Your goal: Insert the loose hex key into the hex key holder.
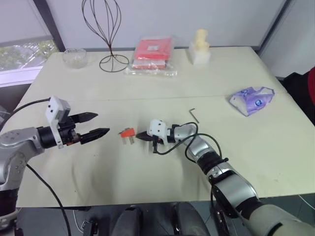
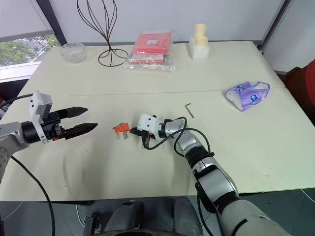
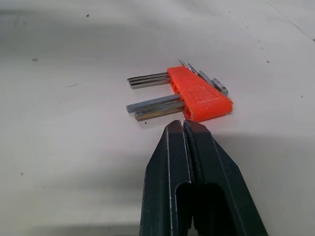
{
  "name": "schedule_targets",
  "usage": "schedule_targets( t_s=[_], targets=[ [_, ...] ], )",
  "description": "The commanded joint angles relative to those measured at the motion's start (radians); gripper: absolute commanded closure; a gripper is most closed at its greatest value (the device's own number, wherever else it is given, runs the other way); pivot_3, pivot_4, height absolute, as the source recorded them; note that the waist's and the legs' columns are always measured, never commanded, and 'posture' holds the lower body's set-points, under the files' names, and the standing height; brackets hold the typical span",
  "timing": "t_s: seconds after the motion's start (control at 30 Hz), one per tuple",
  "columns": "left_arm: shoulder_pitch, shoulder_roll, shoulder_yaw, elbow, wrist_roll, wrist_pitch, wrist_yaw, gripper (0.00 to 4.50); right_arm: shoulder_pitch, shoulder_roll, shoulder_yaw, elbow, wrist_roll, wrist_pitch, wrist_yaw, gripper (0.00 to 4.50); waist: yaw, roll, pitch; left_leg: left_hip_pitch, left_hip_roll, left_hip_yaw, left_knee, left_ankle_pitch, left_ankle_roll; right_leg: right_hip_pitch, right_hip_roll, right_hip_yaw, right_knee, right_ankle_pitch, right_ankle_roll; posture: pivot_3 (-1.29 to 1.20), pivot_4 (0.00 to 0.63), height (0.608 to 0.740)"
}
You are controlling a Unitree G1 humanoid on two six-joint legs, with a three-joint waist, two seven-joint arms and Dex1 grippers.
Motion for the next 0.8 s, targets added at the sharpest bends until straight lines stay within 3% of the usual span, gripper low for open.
schedule_targets(
  t_s=[0.03, 0.1, 0.2, 0.4, 0.8],
  targets=[
    [-0.014, -0.008, -0.008, -0.012, 0.005, -0.020, 0.006, 0.00, -0.001, 0.035, 0.009, 0.033, -0.022, -0.009, -0.048, 4.46, 0.000, 0.000, 0.000, 0.000, 0.000, 0.000, 0.000, 0.000, 0.000, 0.000, 0.000, 0.000, 0.000, 0.000, 0.000, 0.00, 0.150, 0.740],
    [-0.009, -0.014, -0.012, -0.020, 0.006, -0.022, 0.012, 0.00, -0.003, 0.054, 0.004, 0.053, -0.025, -0.022, -0.074, 4.46, -0.004, 0.000, 0.000, 0.000, 0.000, 0.000, 0.000, 0.000, 0.000, 0.000, 0.000, 0.000, 0.000, 0.000, 0.000, 0.00, 0.150, 0.740],
    [0.002, -0.022, -0.016, -0.031, 0.007, -0.021, 0.016, 0.00, -0.001, 0.072, 0.002, 0.062, -0.022, -0.019, -0.075, 3.64, -0.005, 0.000, 0.000, 0.001, 0.002, 0.000, -0.001, 0.000, 0.000, 0.000, 0.001, 0.000, 0.000, 0.000, 0.000, 0.00, 0.150, 0.740],
    [0.008, -0.023, -0.015, -0.033, 0.001, -0.015, 0.019, 0.00, 0.023, 0.082, 0.050, 0.052, -0.066, -0.033, -0.079, 0.55, -0.004, 0.000, 0.000, 0.001, 0.002, 0.000, -0.001, 0.000, 0.000, 0.000, 0.001, 0.000, 0.000, 0.000, 0.000, 0.00, 0.150, 0.740],
    [-0.017, -0.040, -0.051, -0.012, 0.023, -0.028, 0.020, 0.00, 0.010, 0.161, 0.032, 0.101, -0.073, 0.054, -0.139, 0.55, -0.007, 0.000, 0.000, 0.001, 0.003, 0.001, -0.001, 0.000, 0.000, -0.001, 0.001, 0.001, 0.000, 0.000, 0.000, 0.00, 0.150, 0.740]
  ],
)
